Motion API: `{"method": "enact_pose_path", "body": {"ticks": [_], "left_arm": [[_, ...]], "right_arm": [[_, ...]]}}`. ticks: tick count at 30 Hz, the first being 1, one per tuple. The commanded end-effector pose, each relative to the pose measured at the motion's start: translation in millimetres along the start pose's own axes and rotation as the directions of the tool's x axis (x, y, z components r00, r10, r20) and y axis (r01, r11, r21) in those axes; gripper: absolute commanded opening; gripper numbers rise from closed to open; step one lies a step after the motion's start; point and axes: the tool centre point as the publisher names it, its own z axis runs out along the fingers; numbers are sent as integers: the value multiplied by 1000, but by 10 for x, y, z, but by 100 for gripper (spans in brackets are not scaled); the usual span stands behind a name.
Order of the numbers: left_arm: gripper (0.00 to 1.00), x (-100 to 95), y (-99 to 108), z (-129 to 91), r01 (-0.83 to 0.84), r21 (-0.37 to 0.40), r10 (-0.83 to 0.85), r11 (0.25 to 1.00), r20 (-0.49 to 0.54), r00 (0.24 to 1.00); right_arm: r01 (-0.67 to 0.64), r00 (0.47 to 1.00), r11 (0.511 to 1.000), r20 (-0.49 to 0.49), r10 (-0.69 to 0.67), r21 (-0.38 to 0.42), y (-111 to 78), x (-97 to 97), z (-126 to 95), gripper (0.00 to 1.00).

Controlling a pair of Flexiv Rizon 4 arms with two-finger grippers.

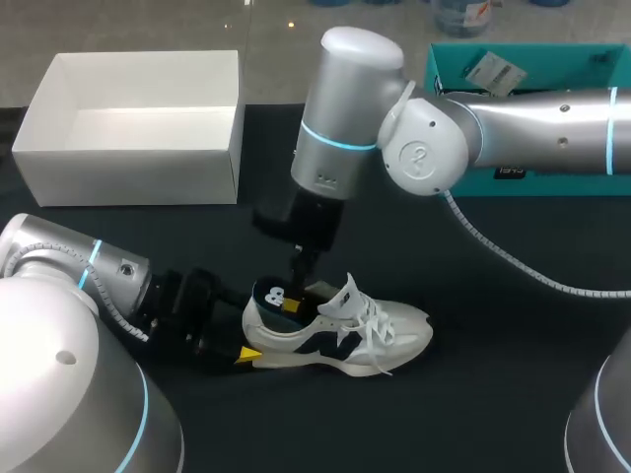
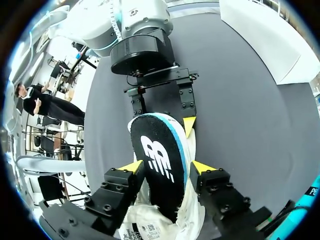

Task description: Take the shoe out of the shoebox, open the shoe tongue, remove and reinsert the insole, then place the shoe into the shoebox

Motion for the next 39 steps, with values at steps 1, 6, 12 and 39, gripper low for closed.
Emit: {"method": "enact_pose_path", "body": {"ticks": [1,6,12,39], "left_arm": [[0,25,63,85,0,-2,0,1000,2,1000],[0,25,63,85,0,-2,0,1000,2,1000],[0,25,63,85,0,-2,0,1000,2,1000],[0,25,63,85,0,-2,0,1000,2,1000]], "right_arm": [[-1,1000,1000,9,1,-11,-35,23,-26,0],[1,1000,1000,10,0,-18,-24,13,-32,0],[8,1000,1000,10,-8,-23,-5,0,-36,0],[-5,994,999,109,10,-42,59,-66,-530,0]]}}
